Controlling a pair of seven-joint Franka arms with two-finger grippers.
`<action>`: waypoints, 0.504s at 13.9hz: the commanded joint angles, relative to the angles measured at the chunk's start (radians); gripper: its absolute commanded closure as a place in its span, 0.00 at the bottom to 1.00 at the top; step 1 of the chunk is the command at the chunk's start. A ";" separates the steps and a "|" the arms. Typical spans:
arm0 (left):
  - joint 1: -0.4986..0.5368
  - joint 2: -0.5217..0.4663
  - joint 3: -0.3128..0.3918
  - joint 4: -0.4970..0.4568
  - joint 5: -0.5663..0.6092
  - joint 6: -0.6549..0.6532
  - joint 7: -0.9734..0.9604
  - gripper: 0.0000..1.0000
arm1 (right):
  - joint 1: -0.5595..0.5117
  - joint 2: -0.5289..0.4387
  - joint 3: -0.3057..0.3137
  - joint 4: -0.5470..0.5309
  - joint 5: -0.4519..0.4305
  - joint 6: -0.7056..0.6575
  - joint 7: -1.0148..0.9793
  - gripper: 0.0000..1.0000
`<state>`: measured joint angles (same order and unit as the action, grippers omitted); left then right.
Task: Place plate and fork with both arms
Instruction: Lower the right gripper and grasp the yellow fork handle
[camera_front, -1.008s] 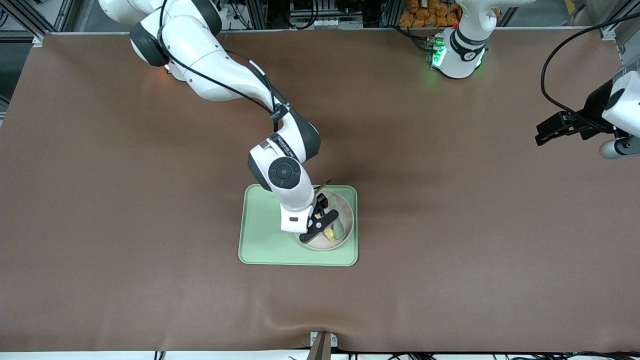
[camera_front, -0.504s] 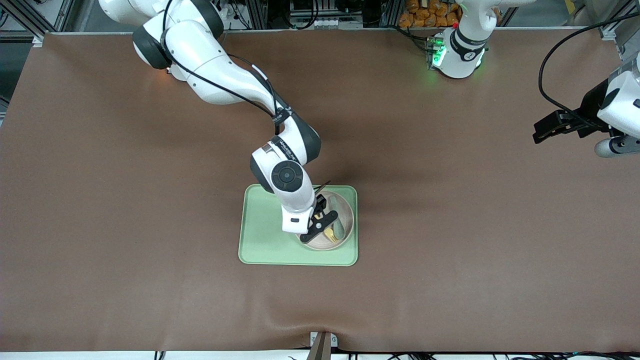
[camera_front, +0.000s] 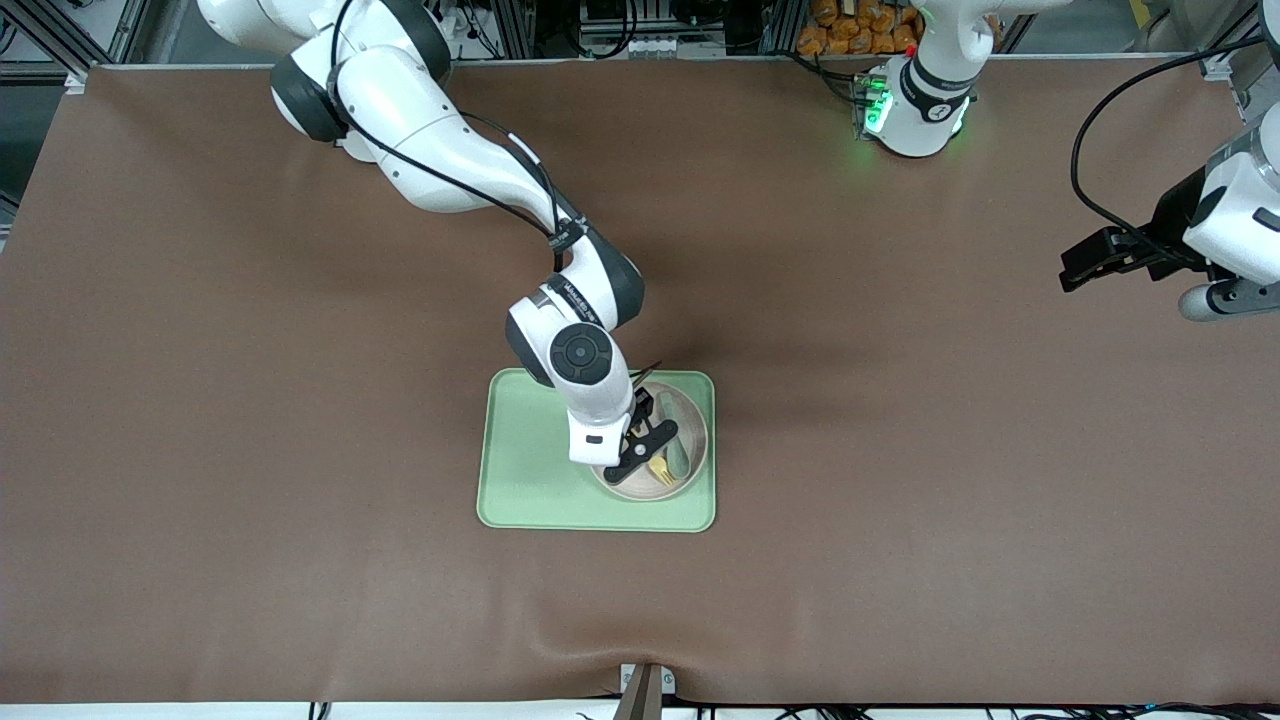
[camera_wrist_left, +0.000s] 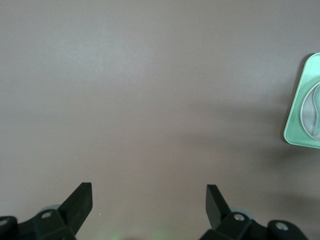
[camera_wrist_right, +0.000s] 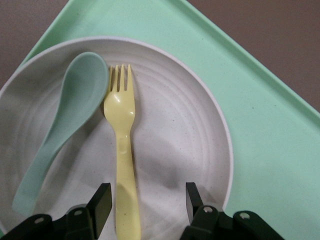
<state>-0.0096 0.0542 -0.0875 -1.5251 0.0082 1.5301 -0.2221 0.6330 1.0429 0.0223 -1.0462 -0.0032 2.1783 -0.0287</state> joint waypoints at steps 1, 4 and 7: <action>0.013 -0.031 -0.009 -0.030 -0.004 0.016 0.001 0.00 | 0.019 0.017 -0.005 0.008 -0.024 0.023 0.029 0.31; 0.013 -0.030 -0.009 -0.032 -0.004 0.016 0.001 0.00 | 0.020 0.020 -0.005 0.008 -0.049 0.021 0.029 0.34; 0.013 -0.030 -0.009 -0.032 -0.004 0.016 0.003 0.00 | 0.031 0.023 -0.005 0.008 -0.066 0.020 0.039 0.45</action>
<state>-0.0092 0.0541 -0.0875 -1.5266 0.0082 1.5304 -0.2221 0.6463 1.0560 0.0224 -1.0462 -0.0408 2.1909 -0.0211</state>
